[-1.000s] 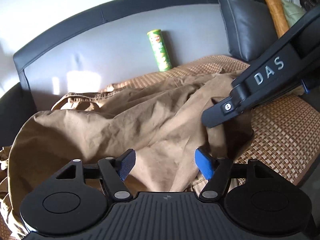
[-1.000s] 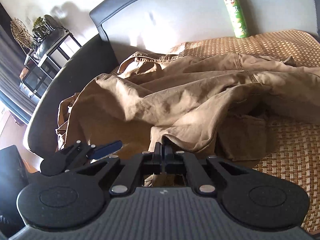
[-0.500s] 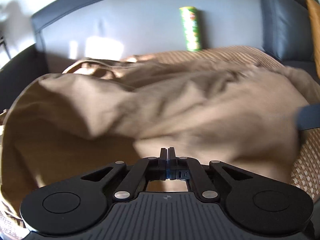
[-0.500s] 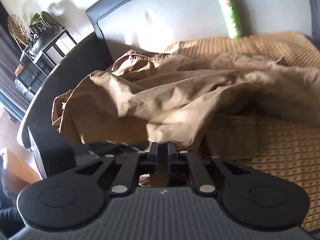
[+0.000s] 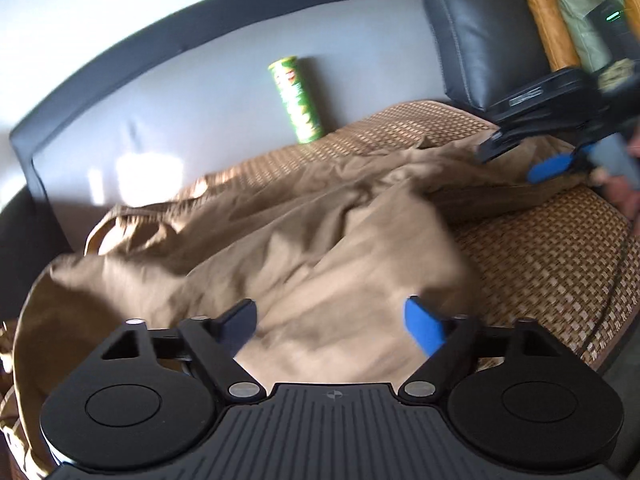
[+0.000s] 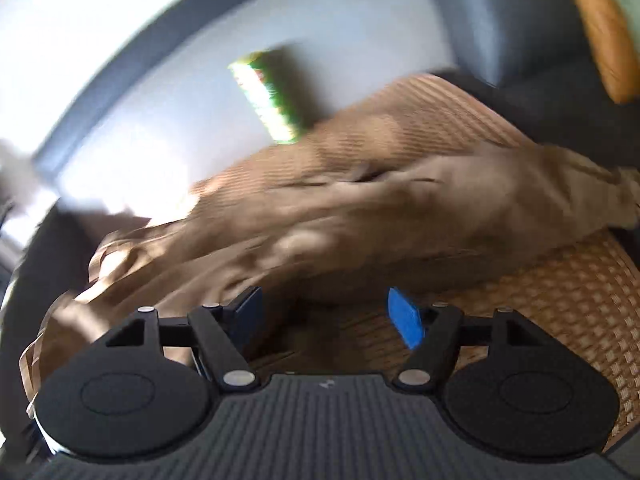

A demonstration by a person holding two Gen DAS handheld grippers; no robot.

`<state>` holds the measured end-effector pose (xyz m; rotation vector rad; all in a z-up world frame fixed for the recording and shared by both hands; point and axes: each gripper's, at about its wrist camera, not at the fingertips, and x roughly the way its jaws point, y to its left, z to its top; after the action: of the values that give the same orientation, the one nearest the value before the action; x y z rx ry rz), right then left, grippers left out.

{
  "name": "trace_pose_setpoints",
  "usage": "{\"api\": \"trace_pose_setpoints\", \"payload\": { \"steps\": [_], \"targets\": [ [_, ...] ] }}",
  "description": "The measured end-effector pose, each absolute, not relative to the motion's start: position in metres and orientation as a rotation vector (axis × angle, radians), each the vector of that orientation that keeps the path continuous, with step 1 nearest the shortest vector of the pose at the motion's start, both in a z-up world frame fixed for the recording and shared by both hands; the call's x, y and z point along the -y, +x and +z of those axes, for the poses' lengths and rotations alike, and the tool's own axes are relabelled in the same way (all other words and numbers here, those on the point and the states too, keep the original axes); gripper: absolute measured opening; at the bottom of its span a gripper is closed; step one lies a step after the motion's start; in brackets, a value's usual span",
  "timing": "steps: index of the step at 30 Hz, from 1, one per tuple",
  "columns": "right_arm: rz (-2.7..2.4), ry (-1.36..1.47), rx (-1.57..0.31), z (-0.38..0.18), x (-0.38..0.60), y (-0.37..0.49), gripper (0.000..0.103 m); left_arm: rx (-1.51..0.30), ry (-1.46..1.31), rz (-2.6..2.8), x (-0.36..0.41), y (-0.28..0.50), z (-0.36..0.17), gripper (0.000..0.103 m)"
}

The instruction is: Fold clothes

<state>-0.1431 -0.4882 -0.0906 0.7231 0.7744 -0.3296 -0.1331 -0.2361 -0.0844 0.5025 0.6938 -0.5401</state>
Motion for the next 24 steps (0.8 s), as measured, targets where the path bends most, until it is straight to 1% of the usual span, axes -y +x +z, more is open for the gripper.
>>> {"api": "trace_pose_setpoints", "payload": {
  "steps": [5,7,8,9,10,11,12,13,15,16,17,18,19,21,22,24],
  "targets": [
    [-0.374,1.145,-0.785,-0.164,0.532,-0.135,0.077,-0.707,0.604,-0.492,0.268,-0.126,-0.111,0.092],
    [-0.363,1.254,-0.754,-0.183,0.538,-0.134,0.077,-0.724,0.621,-0.504,0.272,-0.122,-0.122,0.095],
    [-0.36,1.286,-0.733,-0.19,0.54,-0.132,0.077,-0.735,0.62,-0.513,0.273,-0.12,-0.127,0.094],
    [-0.355,1.303,-0.709,-0.194,0.542,-0.13,0.077,-0.748,0.624,-0.514,0.275,-0.117,-0.131,0.091],
    [-0.346,1.318,-0.694,-0.199,0.543,-0.125,0.077,-0.755,0.62,-0.521,0.275,-0.118,-0.131,0.085],
    [-0.335,1.333,-0.683,-0.203,0.543,-0.12,0.078,-0.763,0.617,-0.528,0.275,-0.118,-0.131,0.076],
    [-0.327,1.35,-0.676,-0.206,0.544,-0.114,0.08,-0.805,0.606,-0.53,0.274,-0.119,-0.126,0.076],
    [-0.32,1.367,-0.671,-0.209,0.544,-0.108,0.081,-0.818,0.567,-0.558,0.27,-0.123,-0.115,0.07],
    [-0.304,1.354,-0.682,-0.211,0.542,-0.093,0.085,-0.739,0.527,-0.591,0.267,-0.134,-0.099,0.08],
    [-0.306,1.314,-0.703,-0.21,0.54,-0.084,0.085,-0.704,0.564,-0.572,0.272,-0.136,-0.096,0.086],
    [-0.324,1.261,-0.73,-0.207,0.537,-0.076,0.085,-0.663,0.598,-0.55,0.277,-0.136,-0.096,0.088],
    [-0.336,1.213,-0.749,-0.203,0.534,-0.069,0.082,-0.642,0.619,-0.518,0.282,-0.132,-0.099,0.088],
    [-0.341,1.163,-0.759,-0.198,0.531,-0.064,0.077,-0.664,0.627,-0.488,0.287,-0.123,-0.104,0.088],
    [-0.338,1.085,-0.754,-0.186,0.529,-0.059,0.07,-0.768,0.577,-0.481,0.295,-0.104,-0.113,0.088],
    [-0.336,1.063,-0.744,-0.181,0.529,-0.058,0.069,-0.817,0.544,-0.482,0.3,-0.096,-0.117,0.088],
    [-0.33,1.066,-0.738,-0.177,0.534,-0.057,0.069,-0.835,0.539,-0.481,0.309,-0.088,-0.129,0.088]
  ]
}}
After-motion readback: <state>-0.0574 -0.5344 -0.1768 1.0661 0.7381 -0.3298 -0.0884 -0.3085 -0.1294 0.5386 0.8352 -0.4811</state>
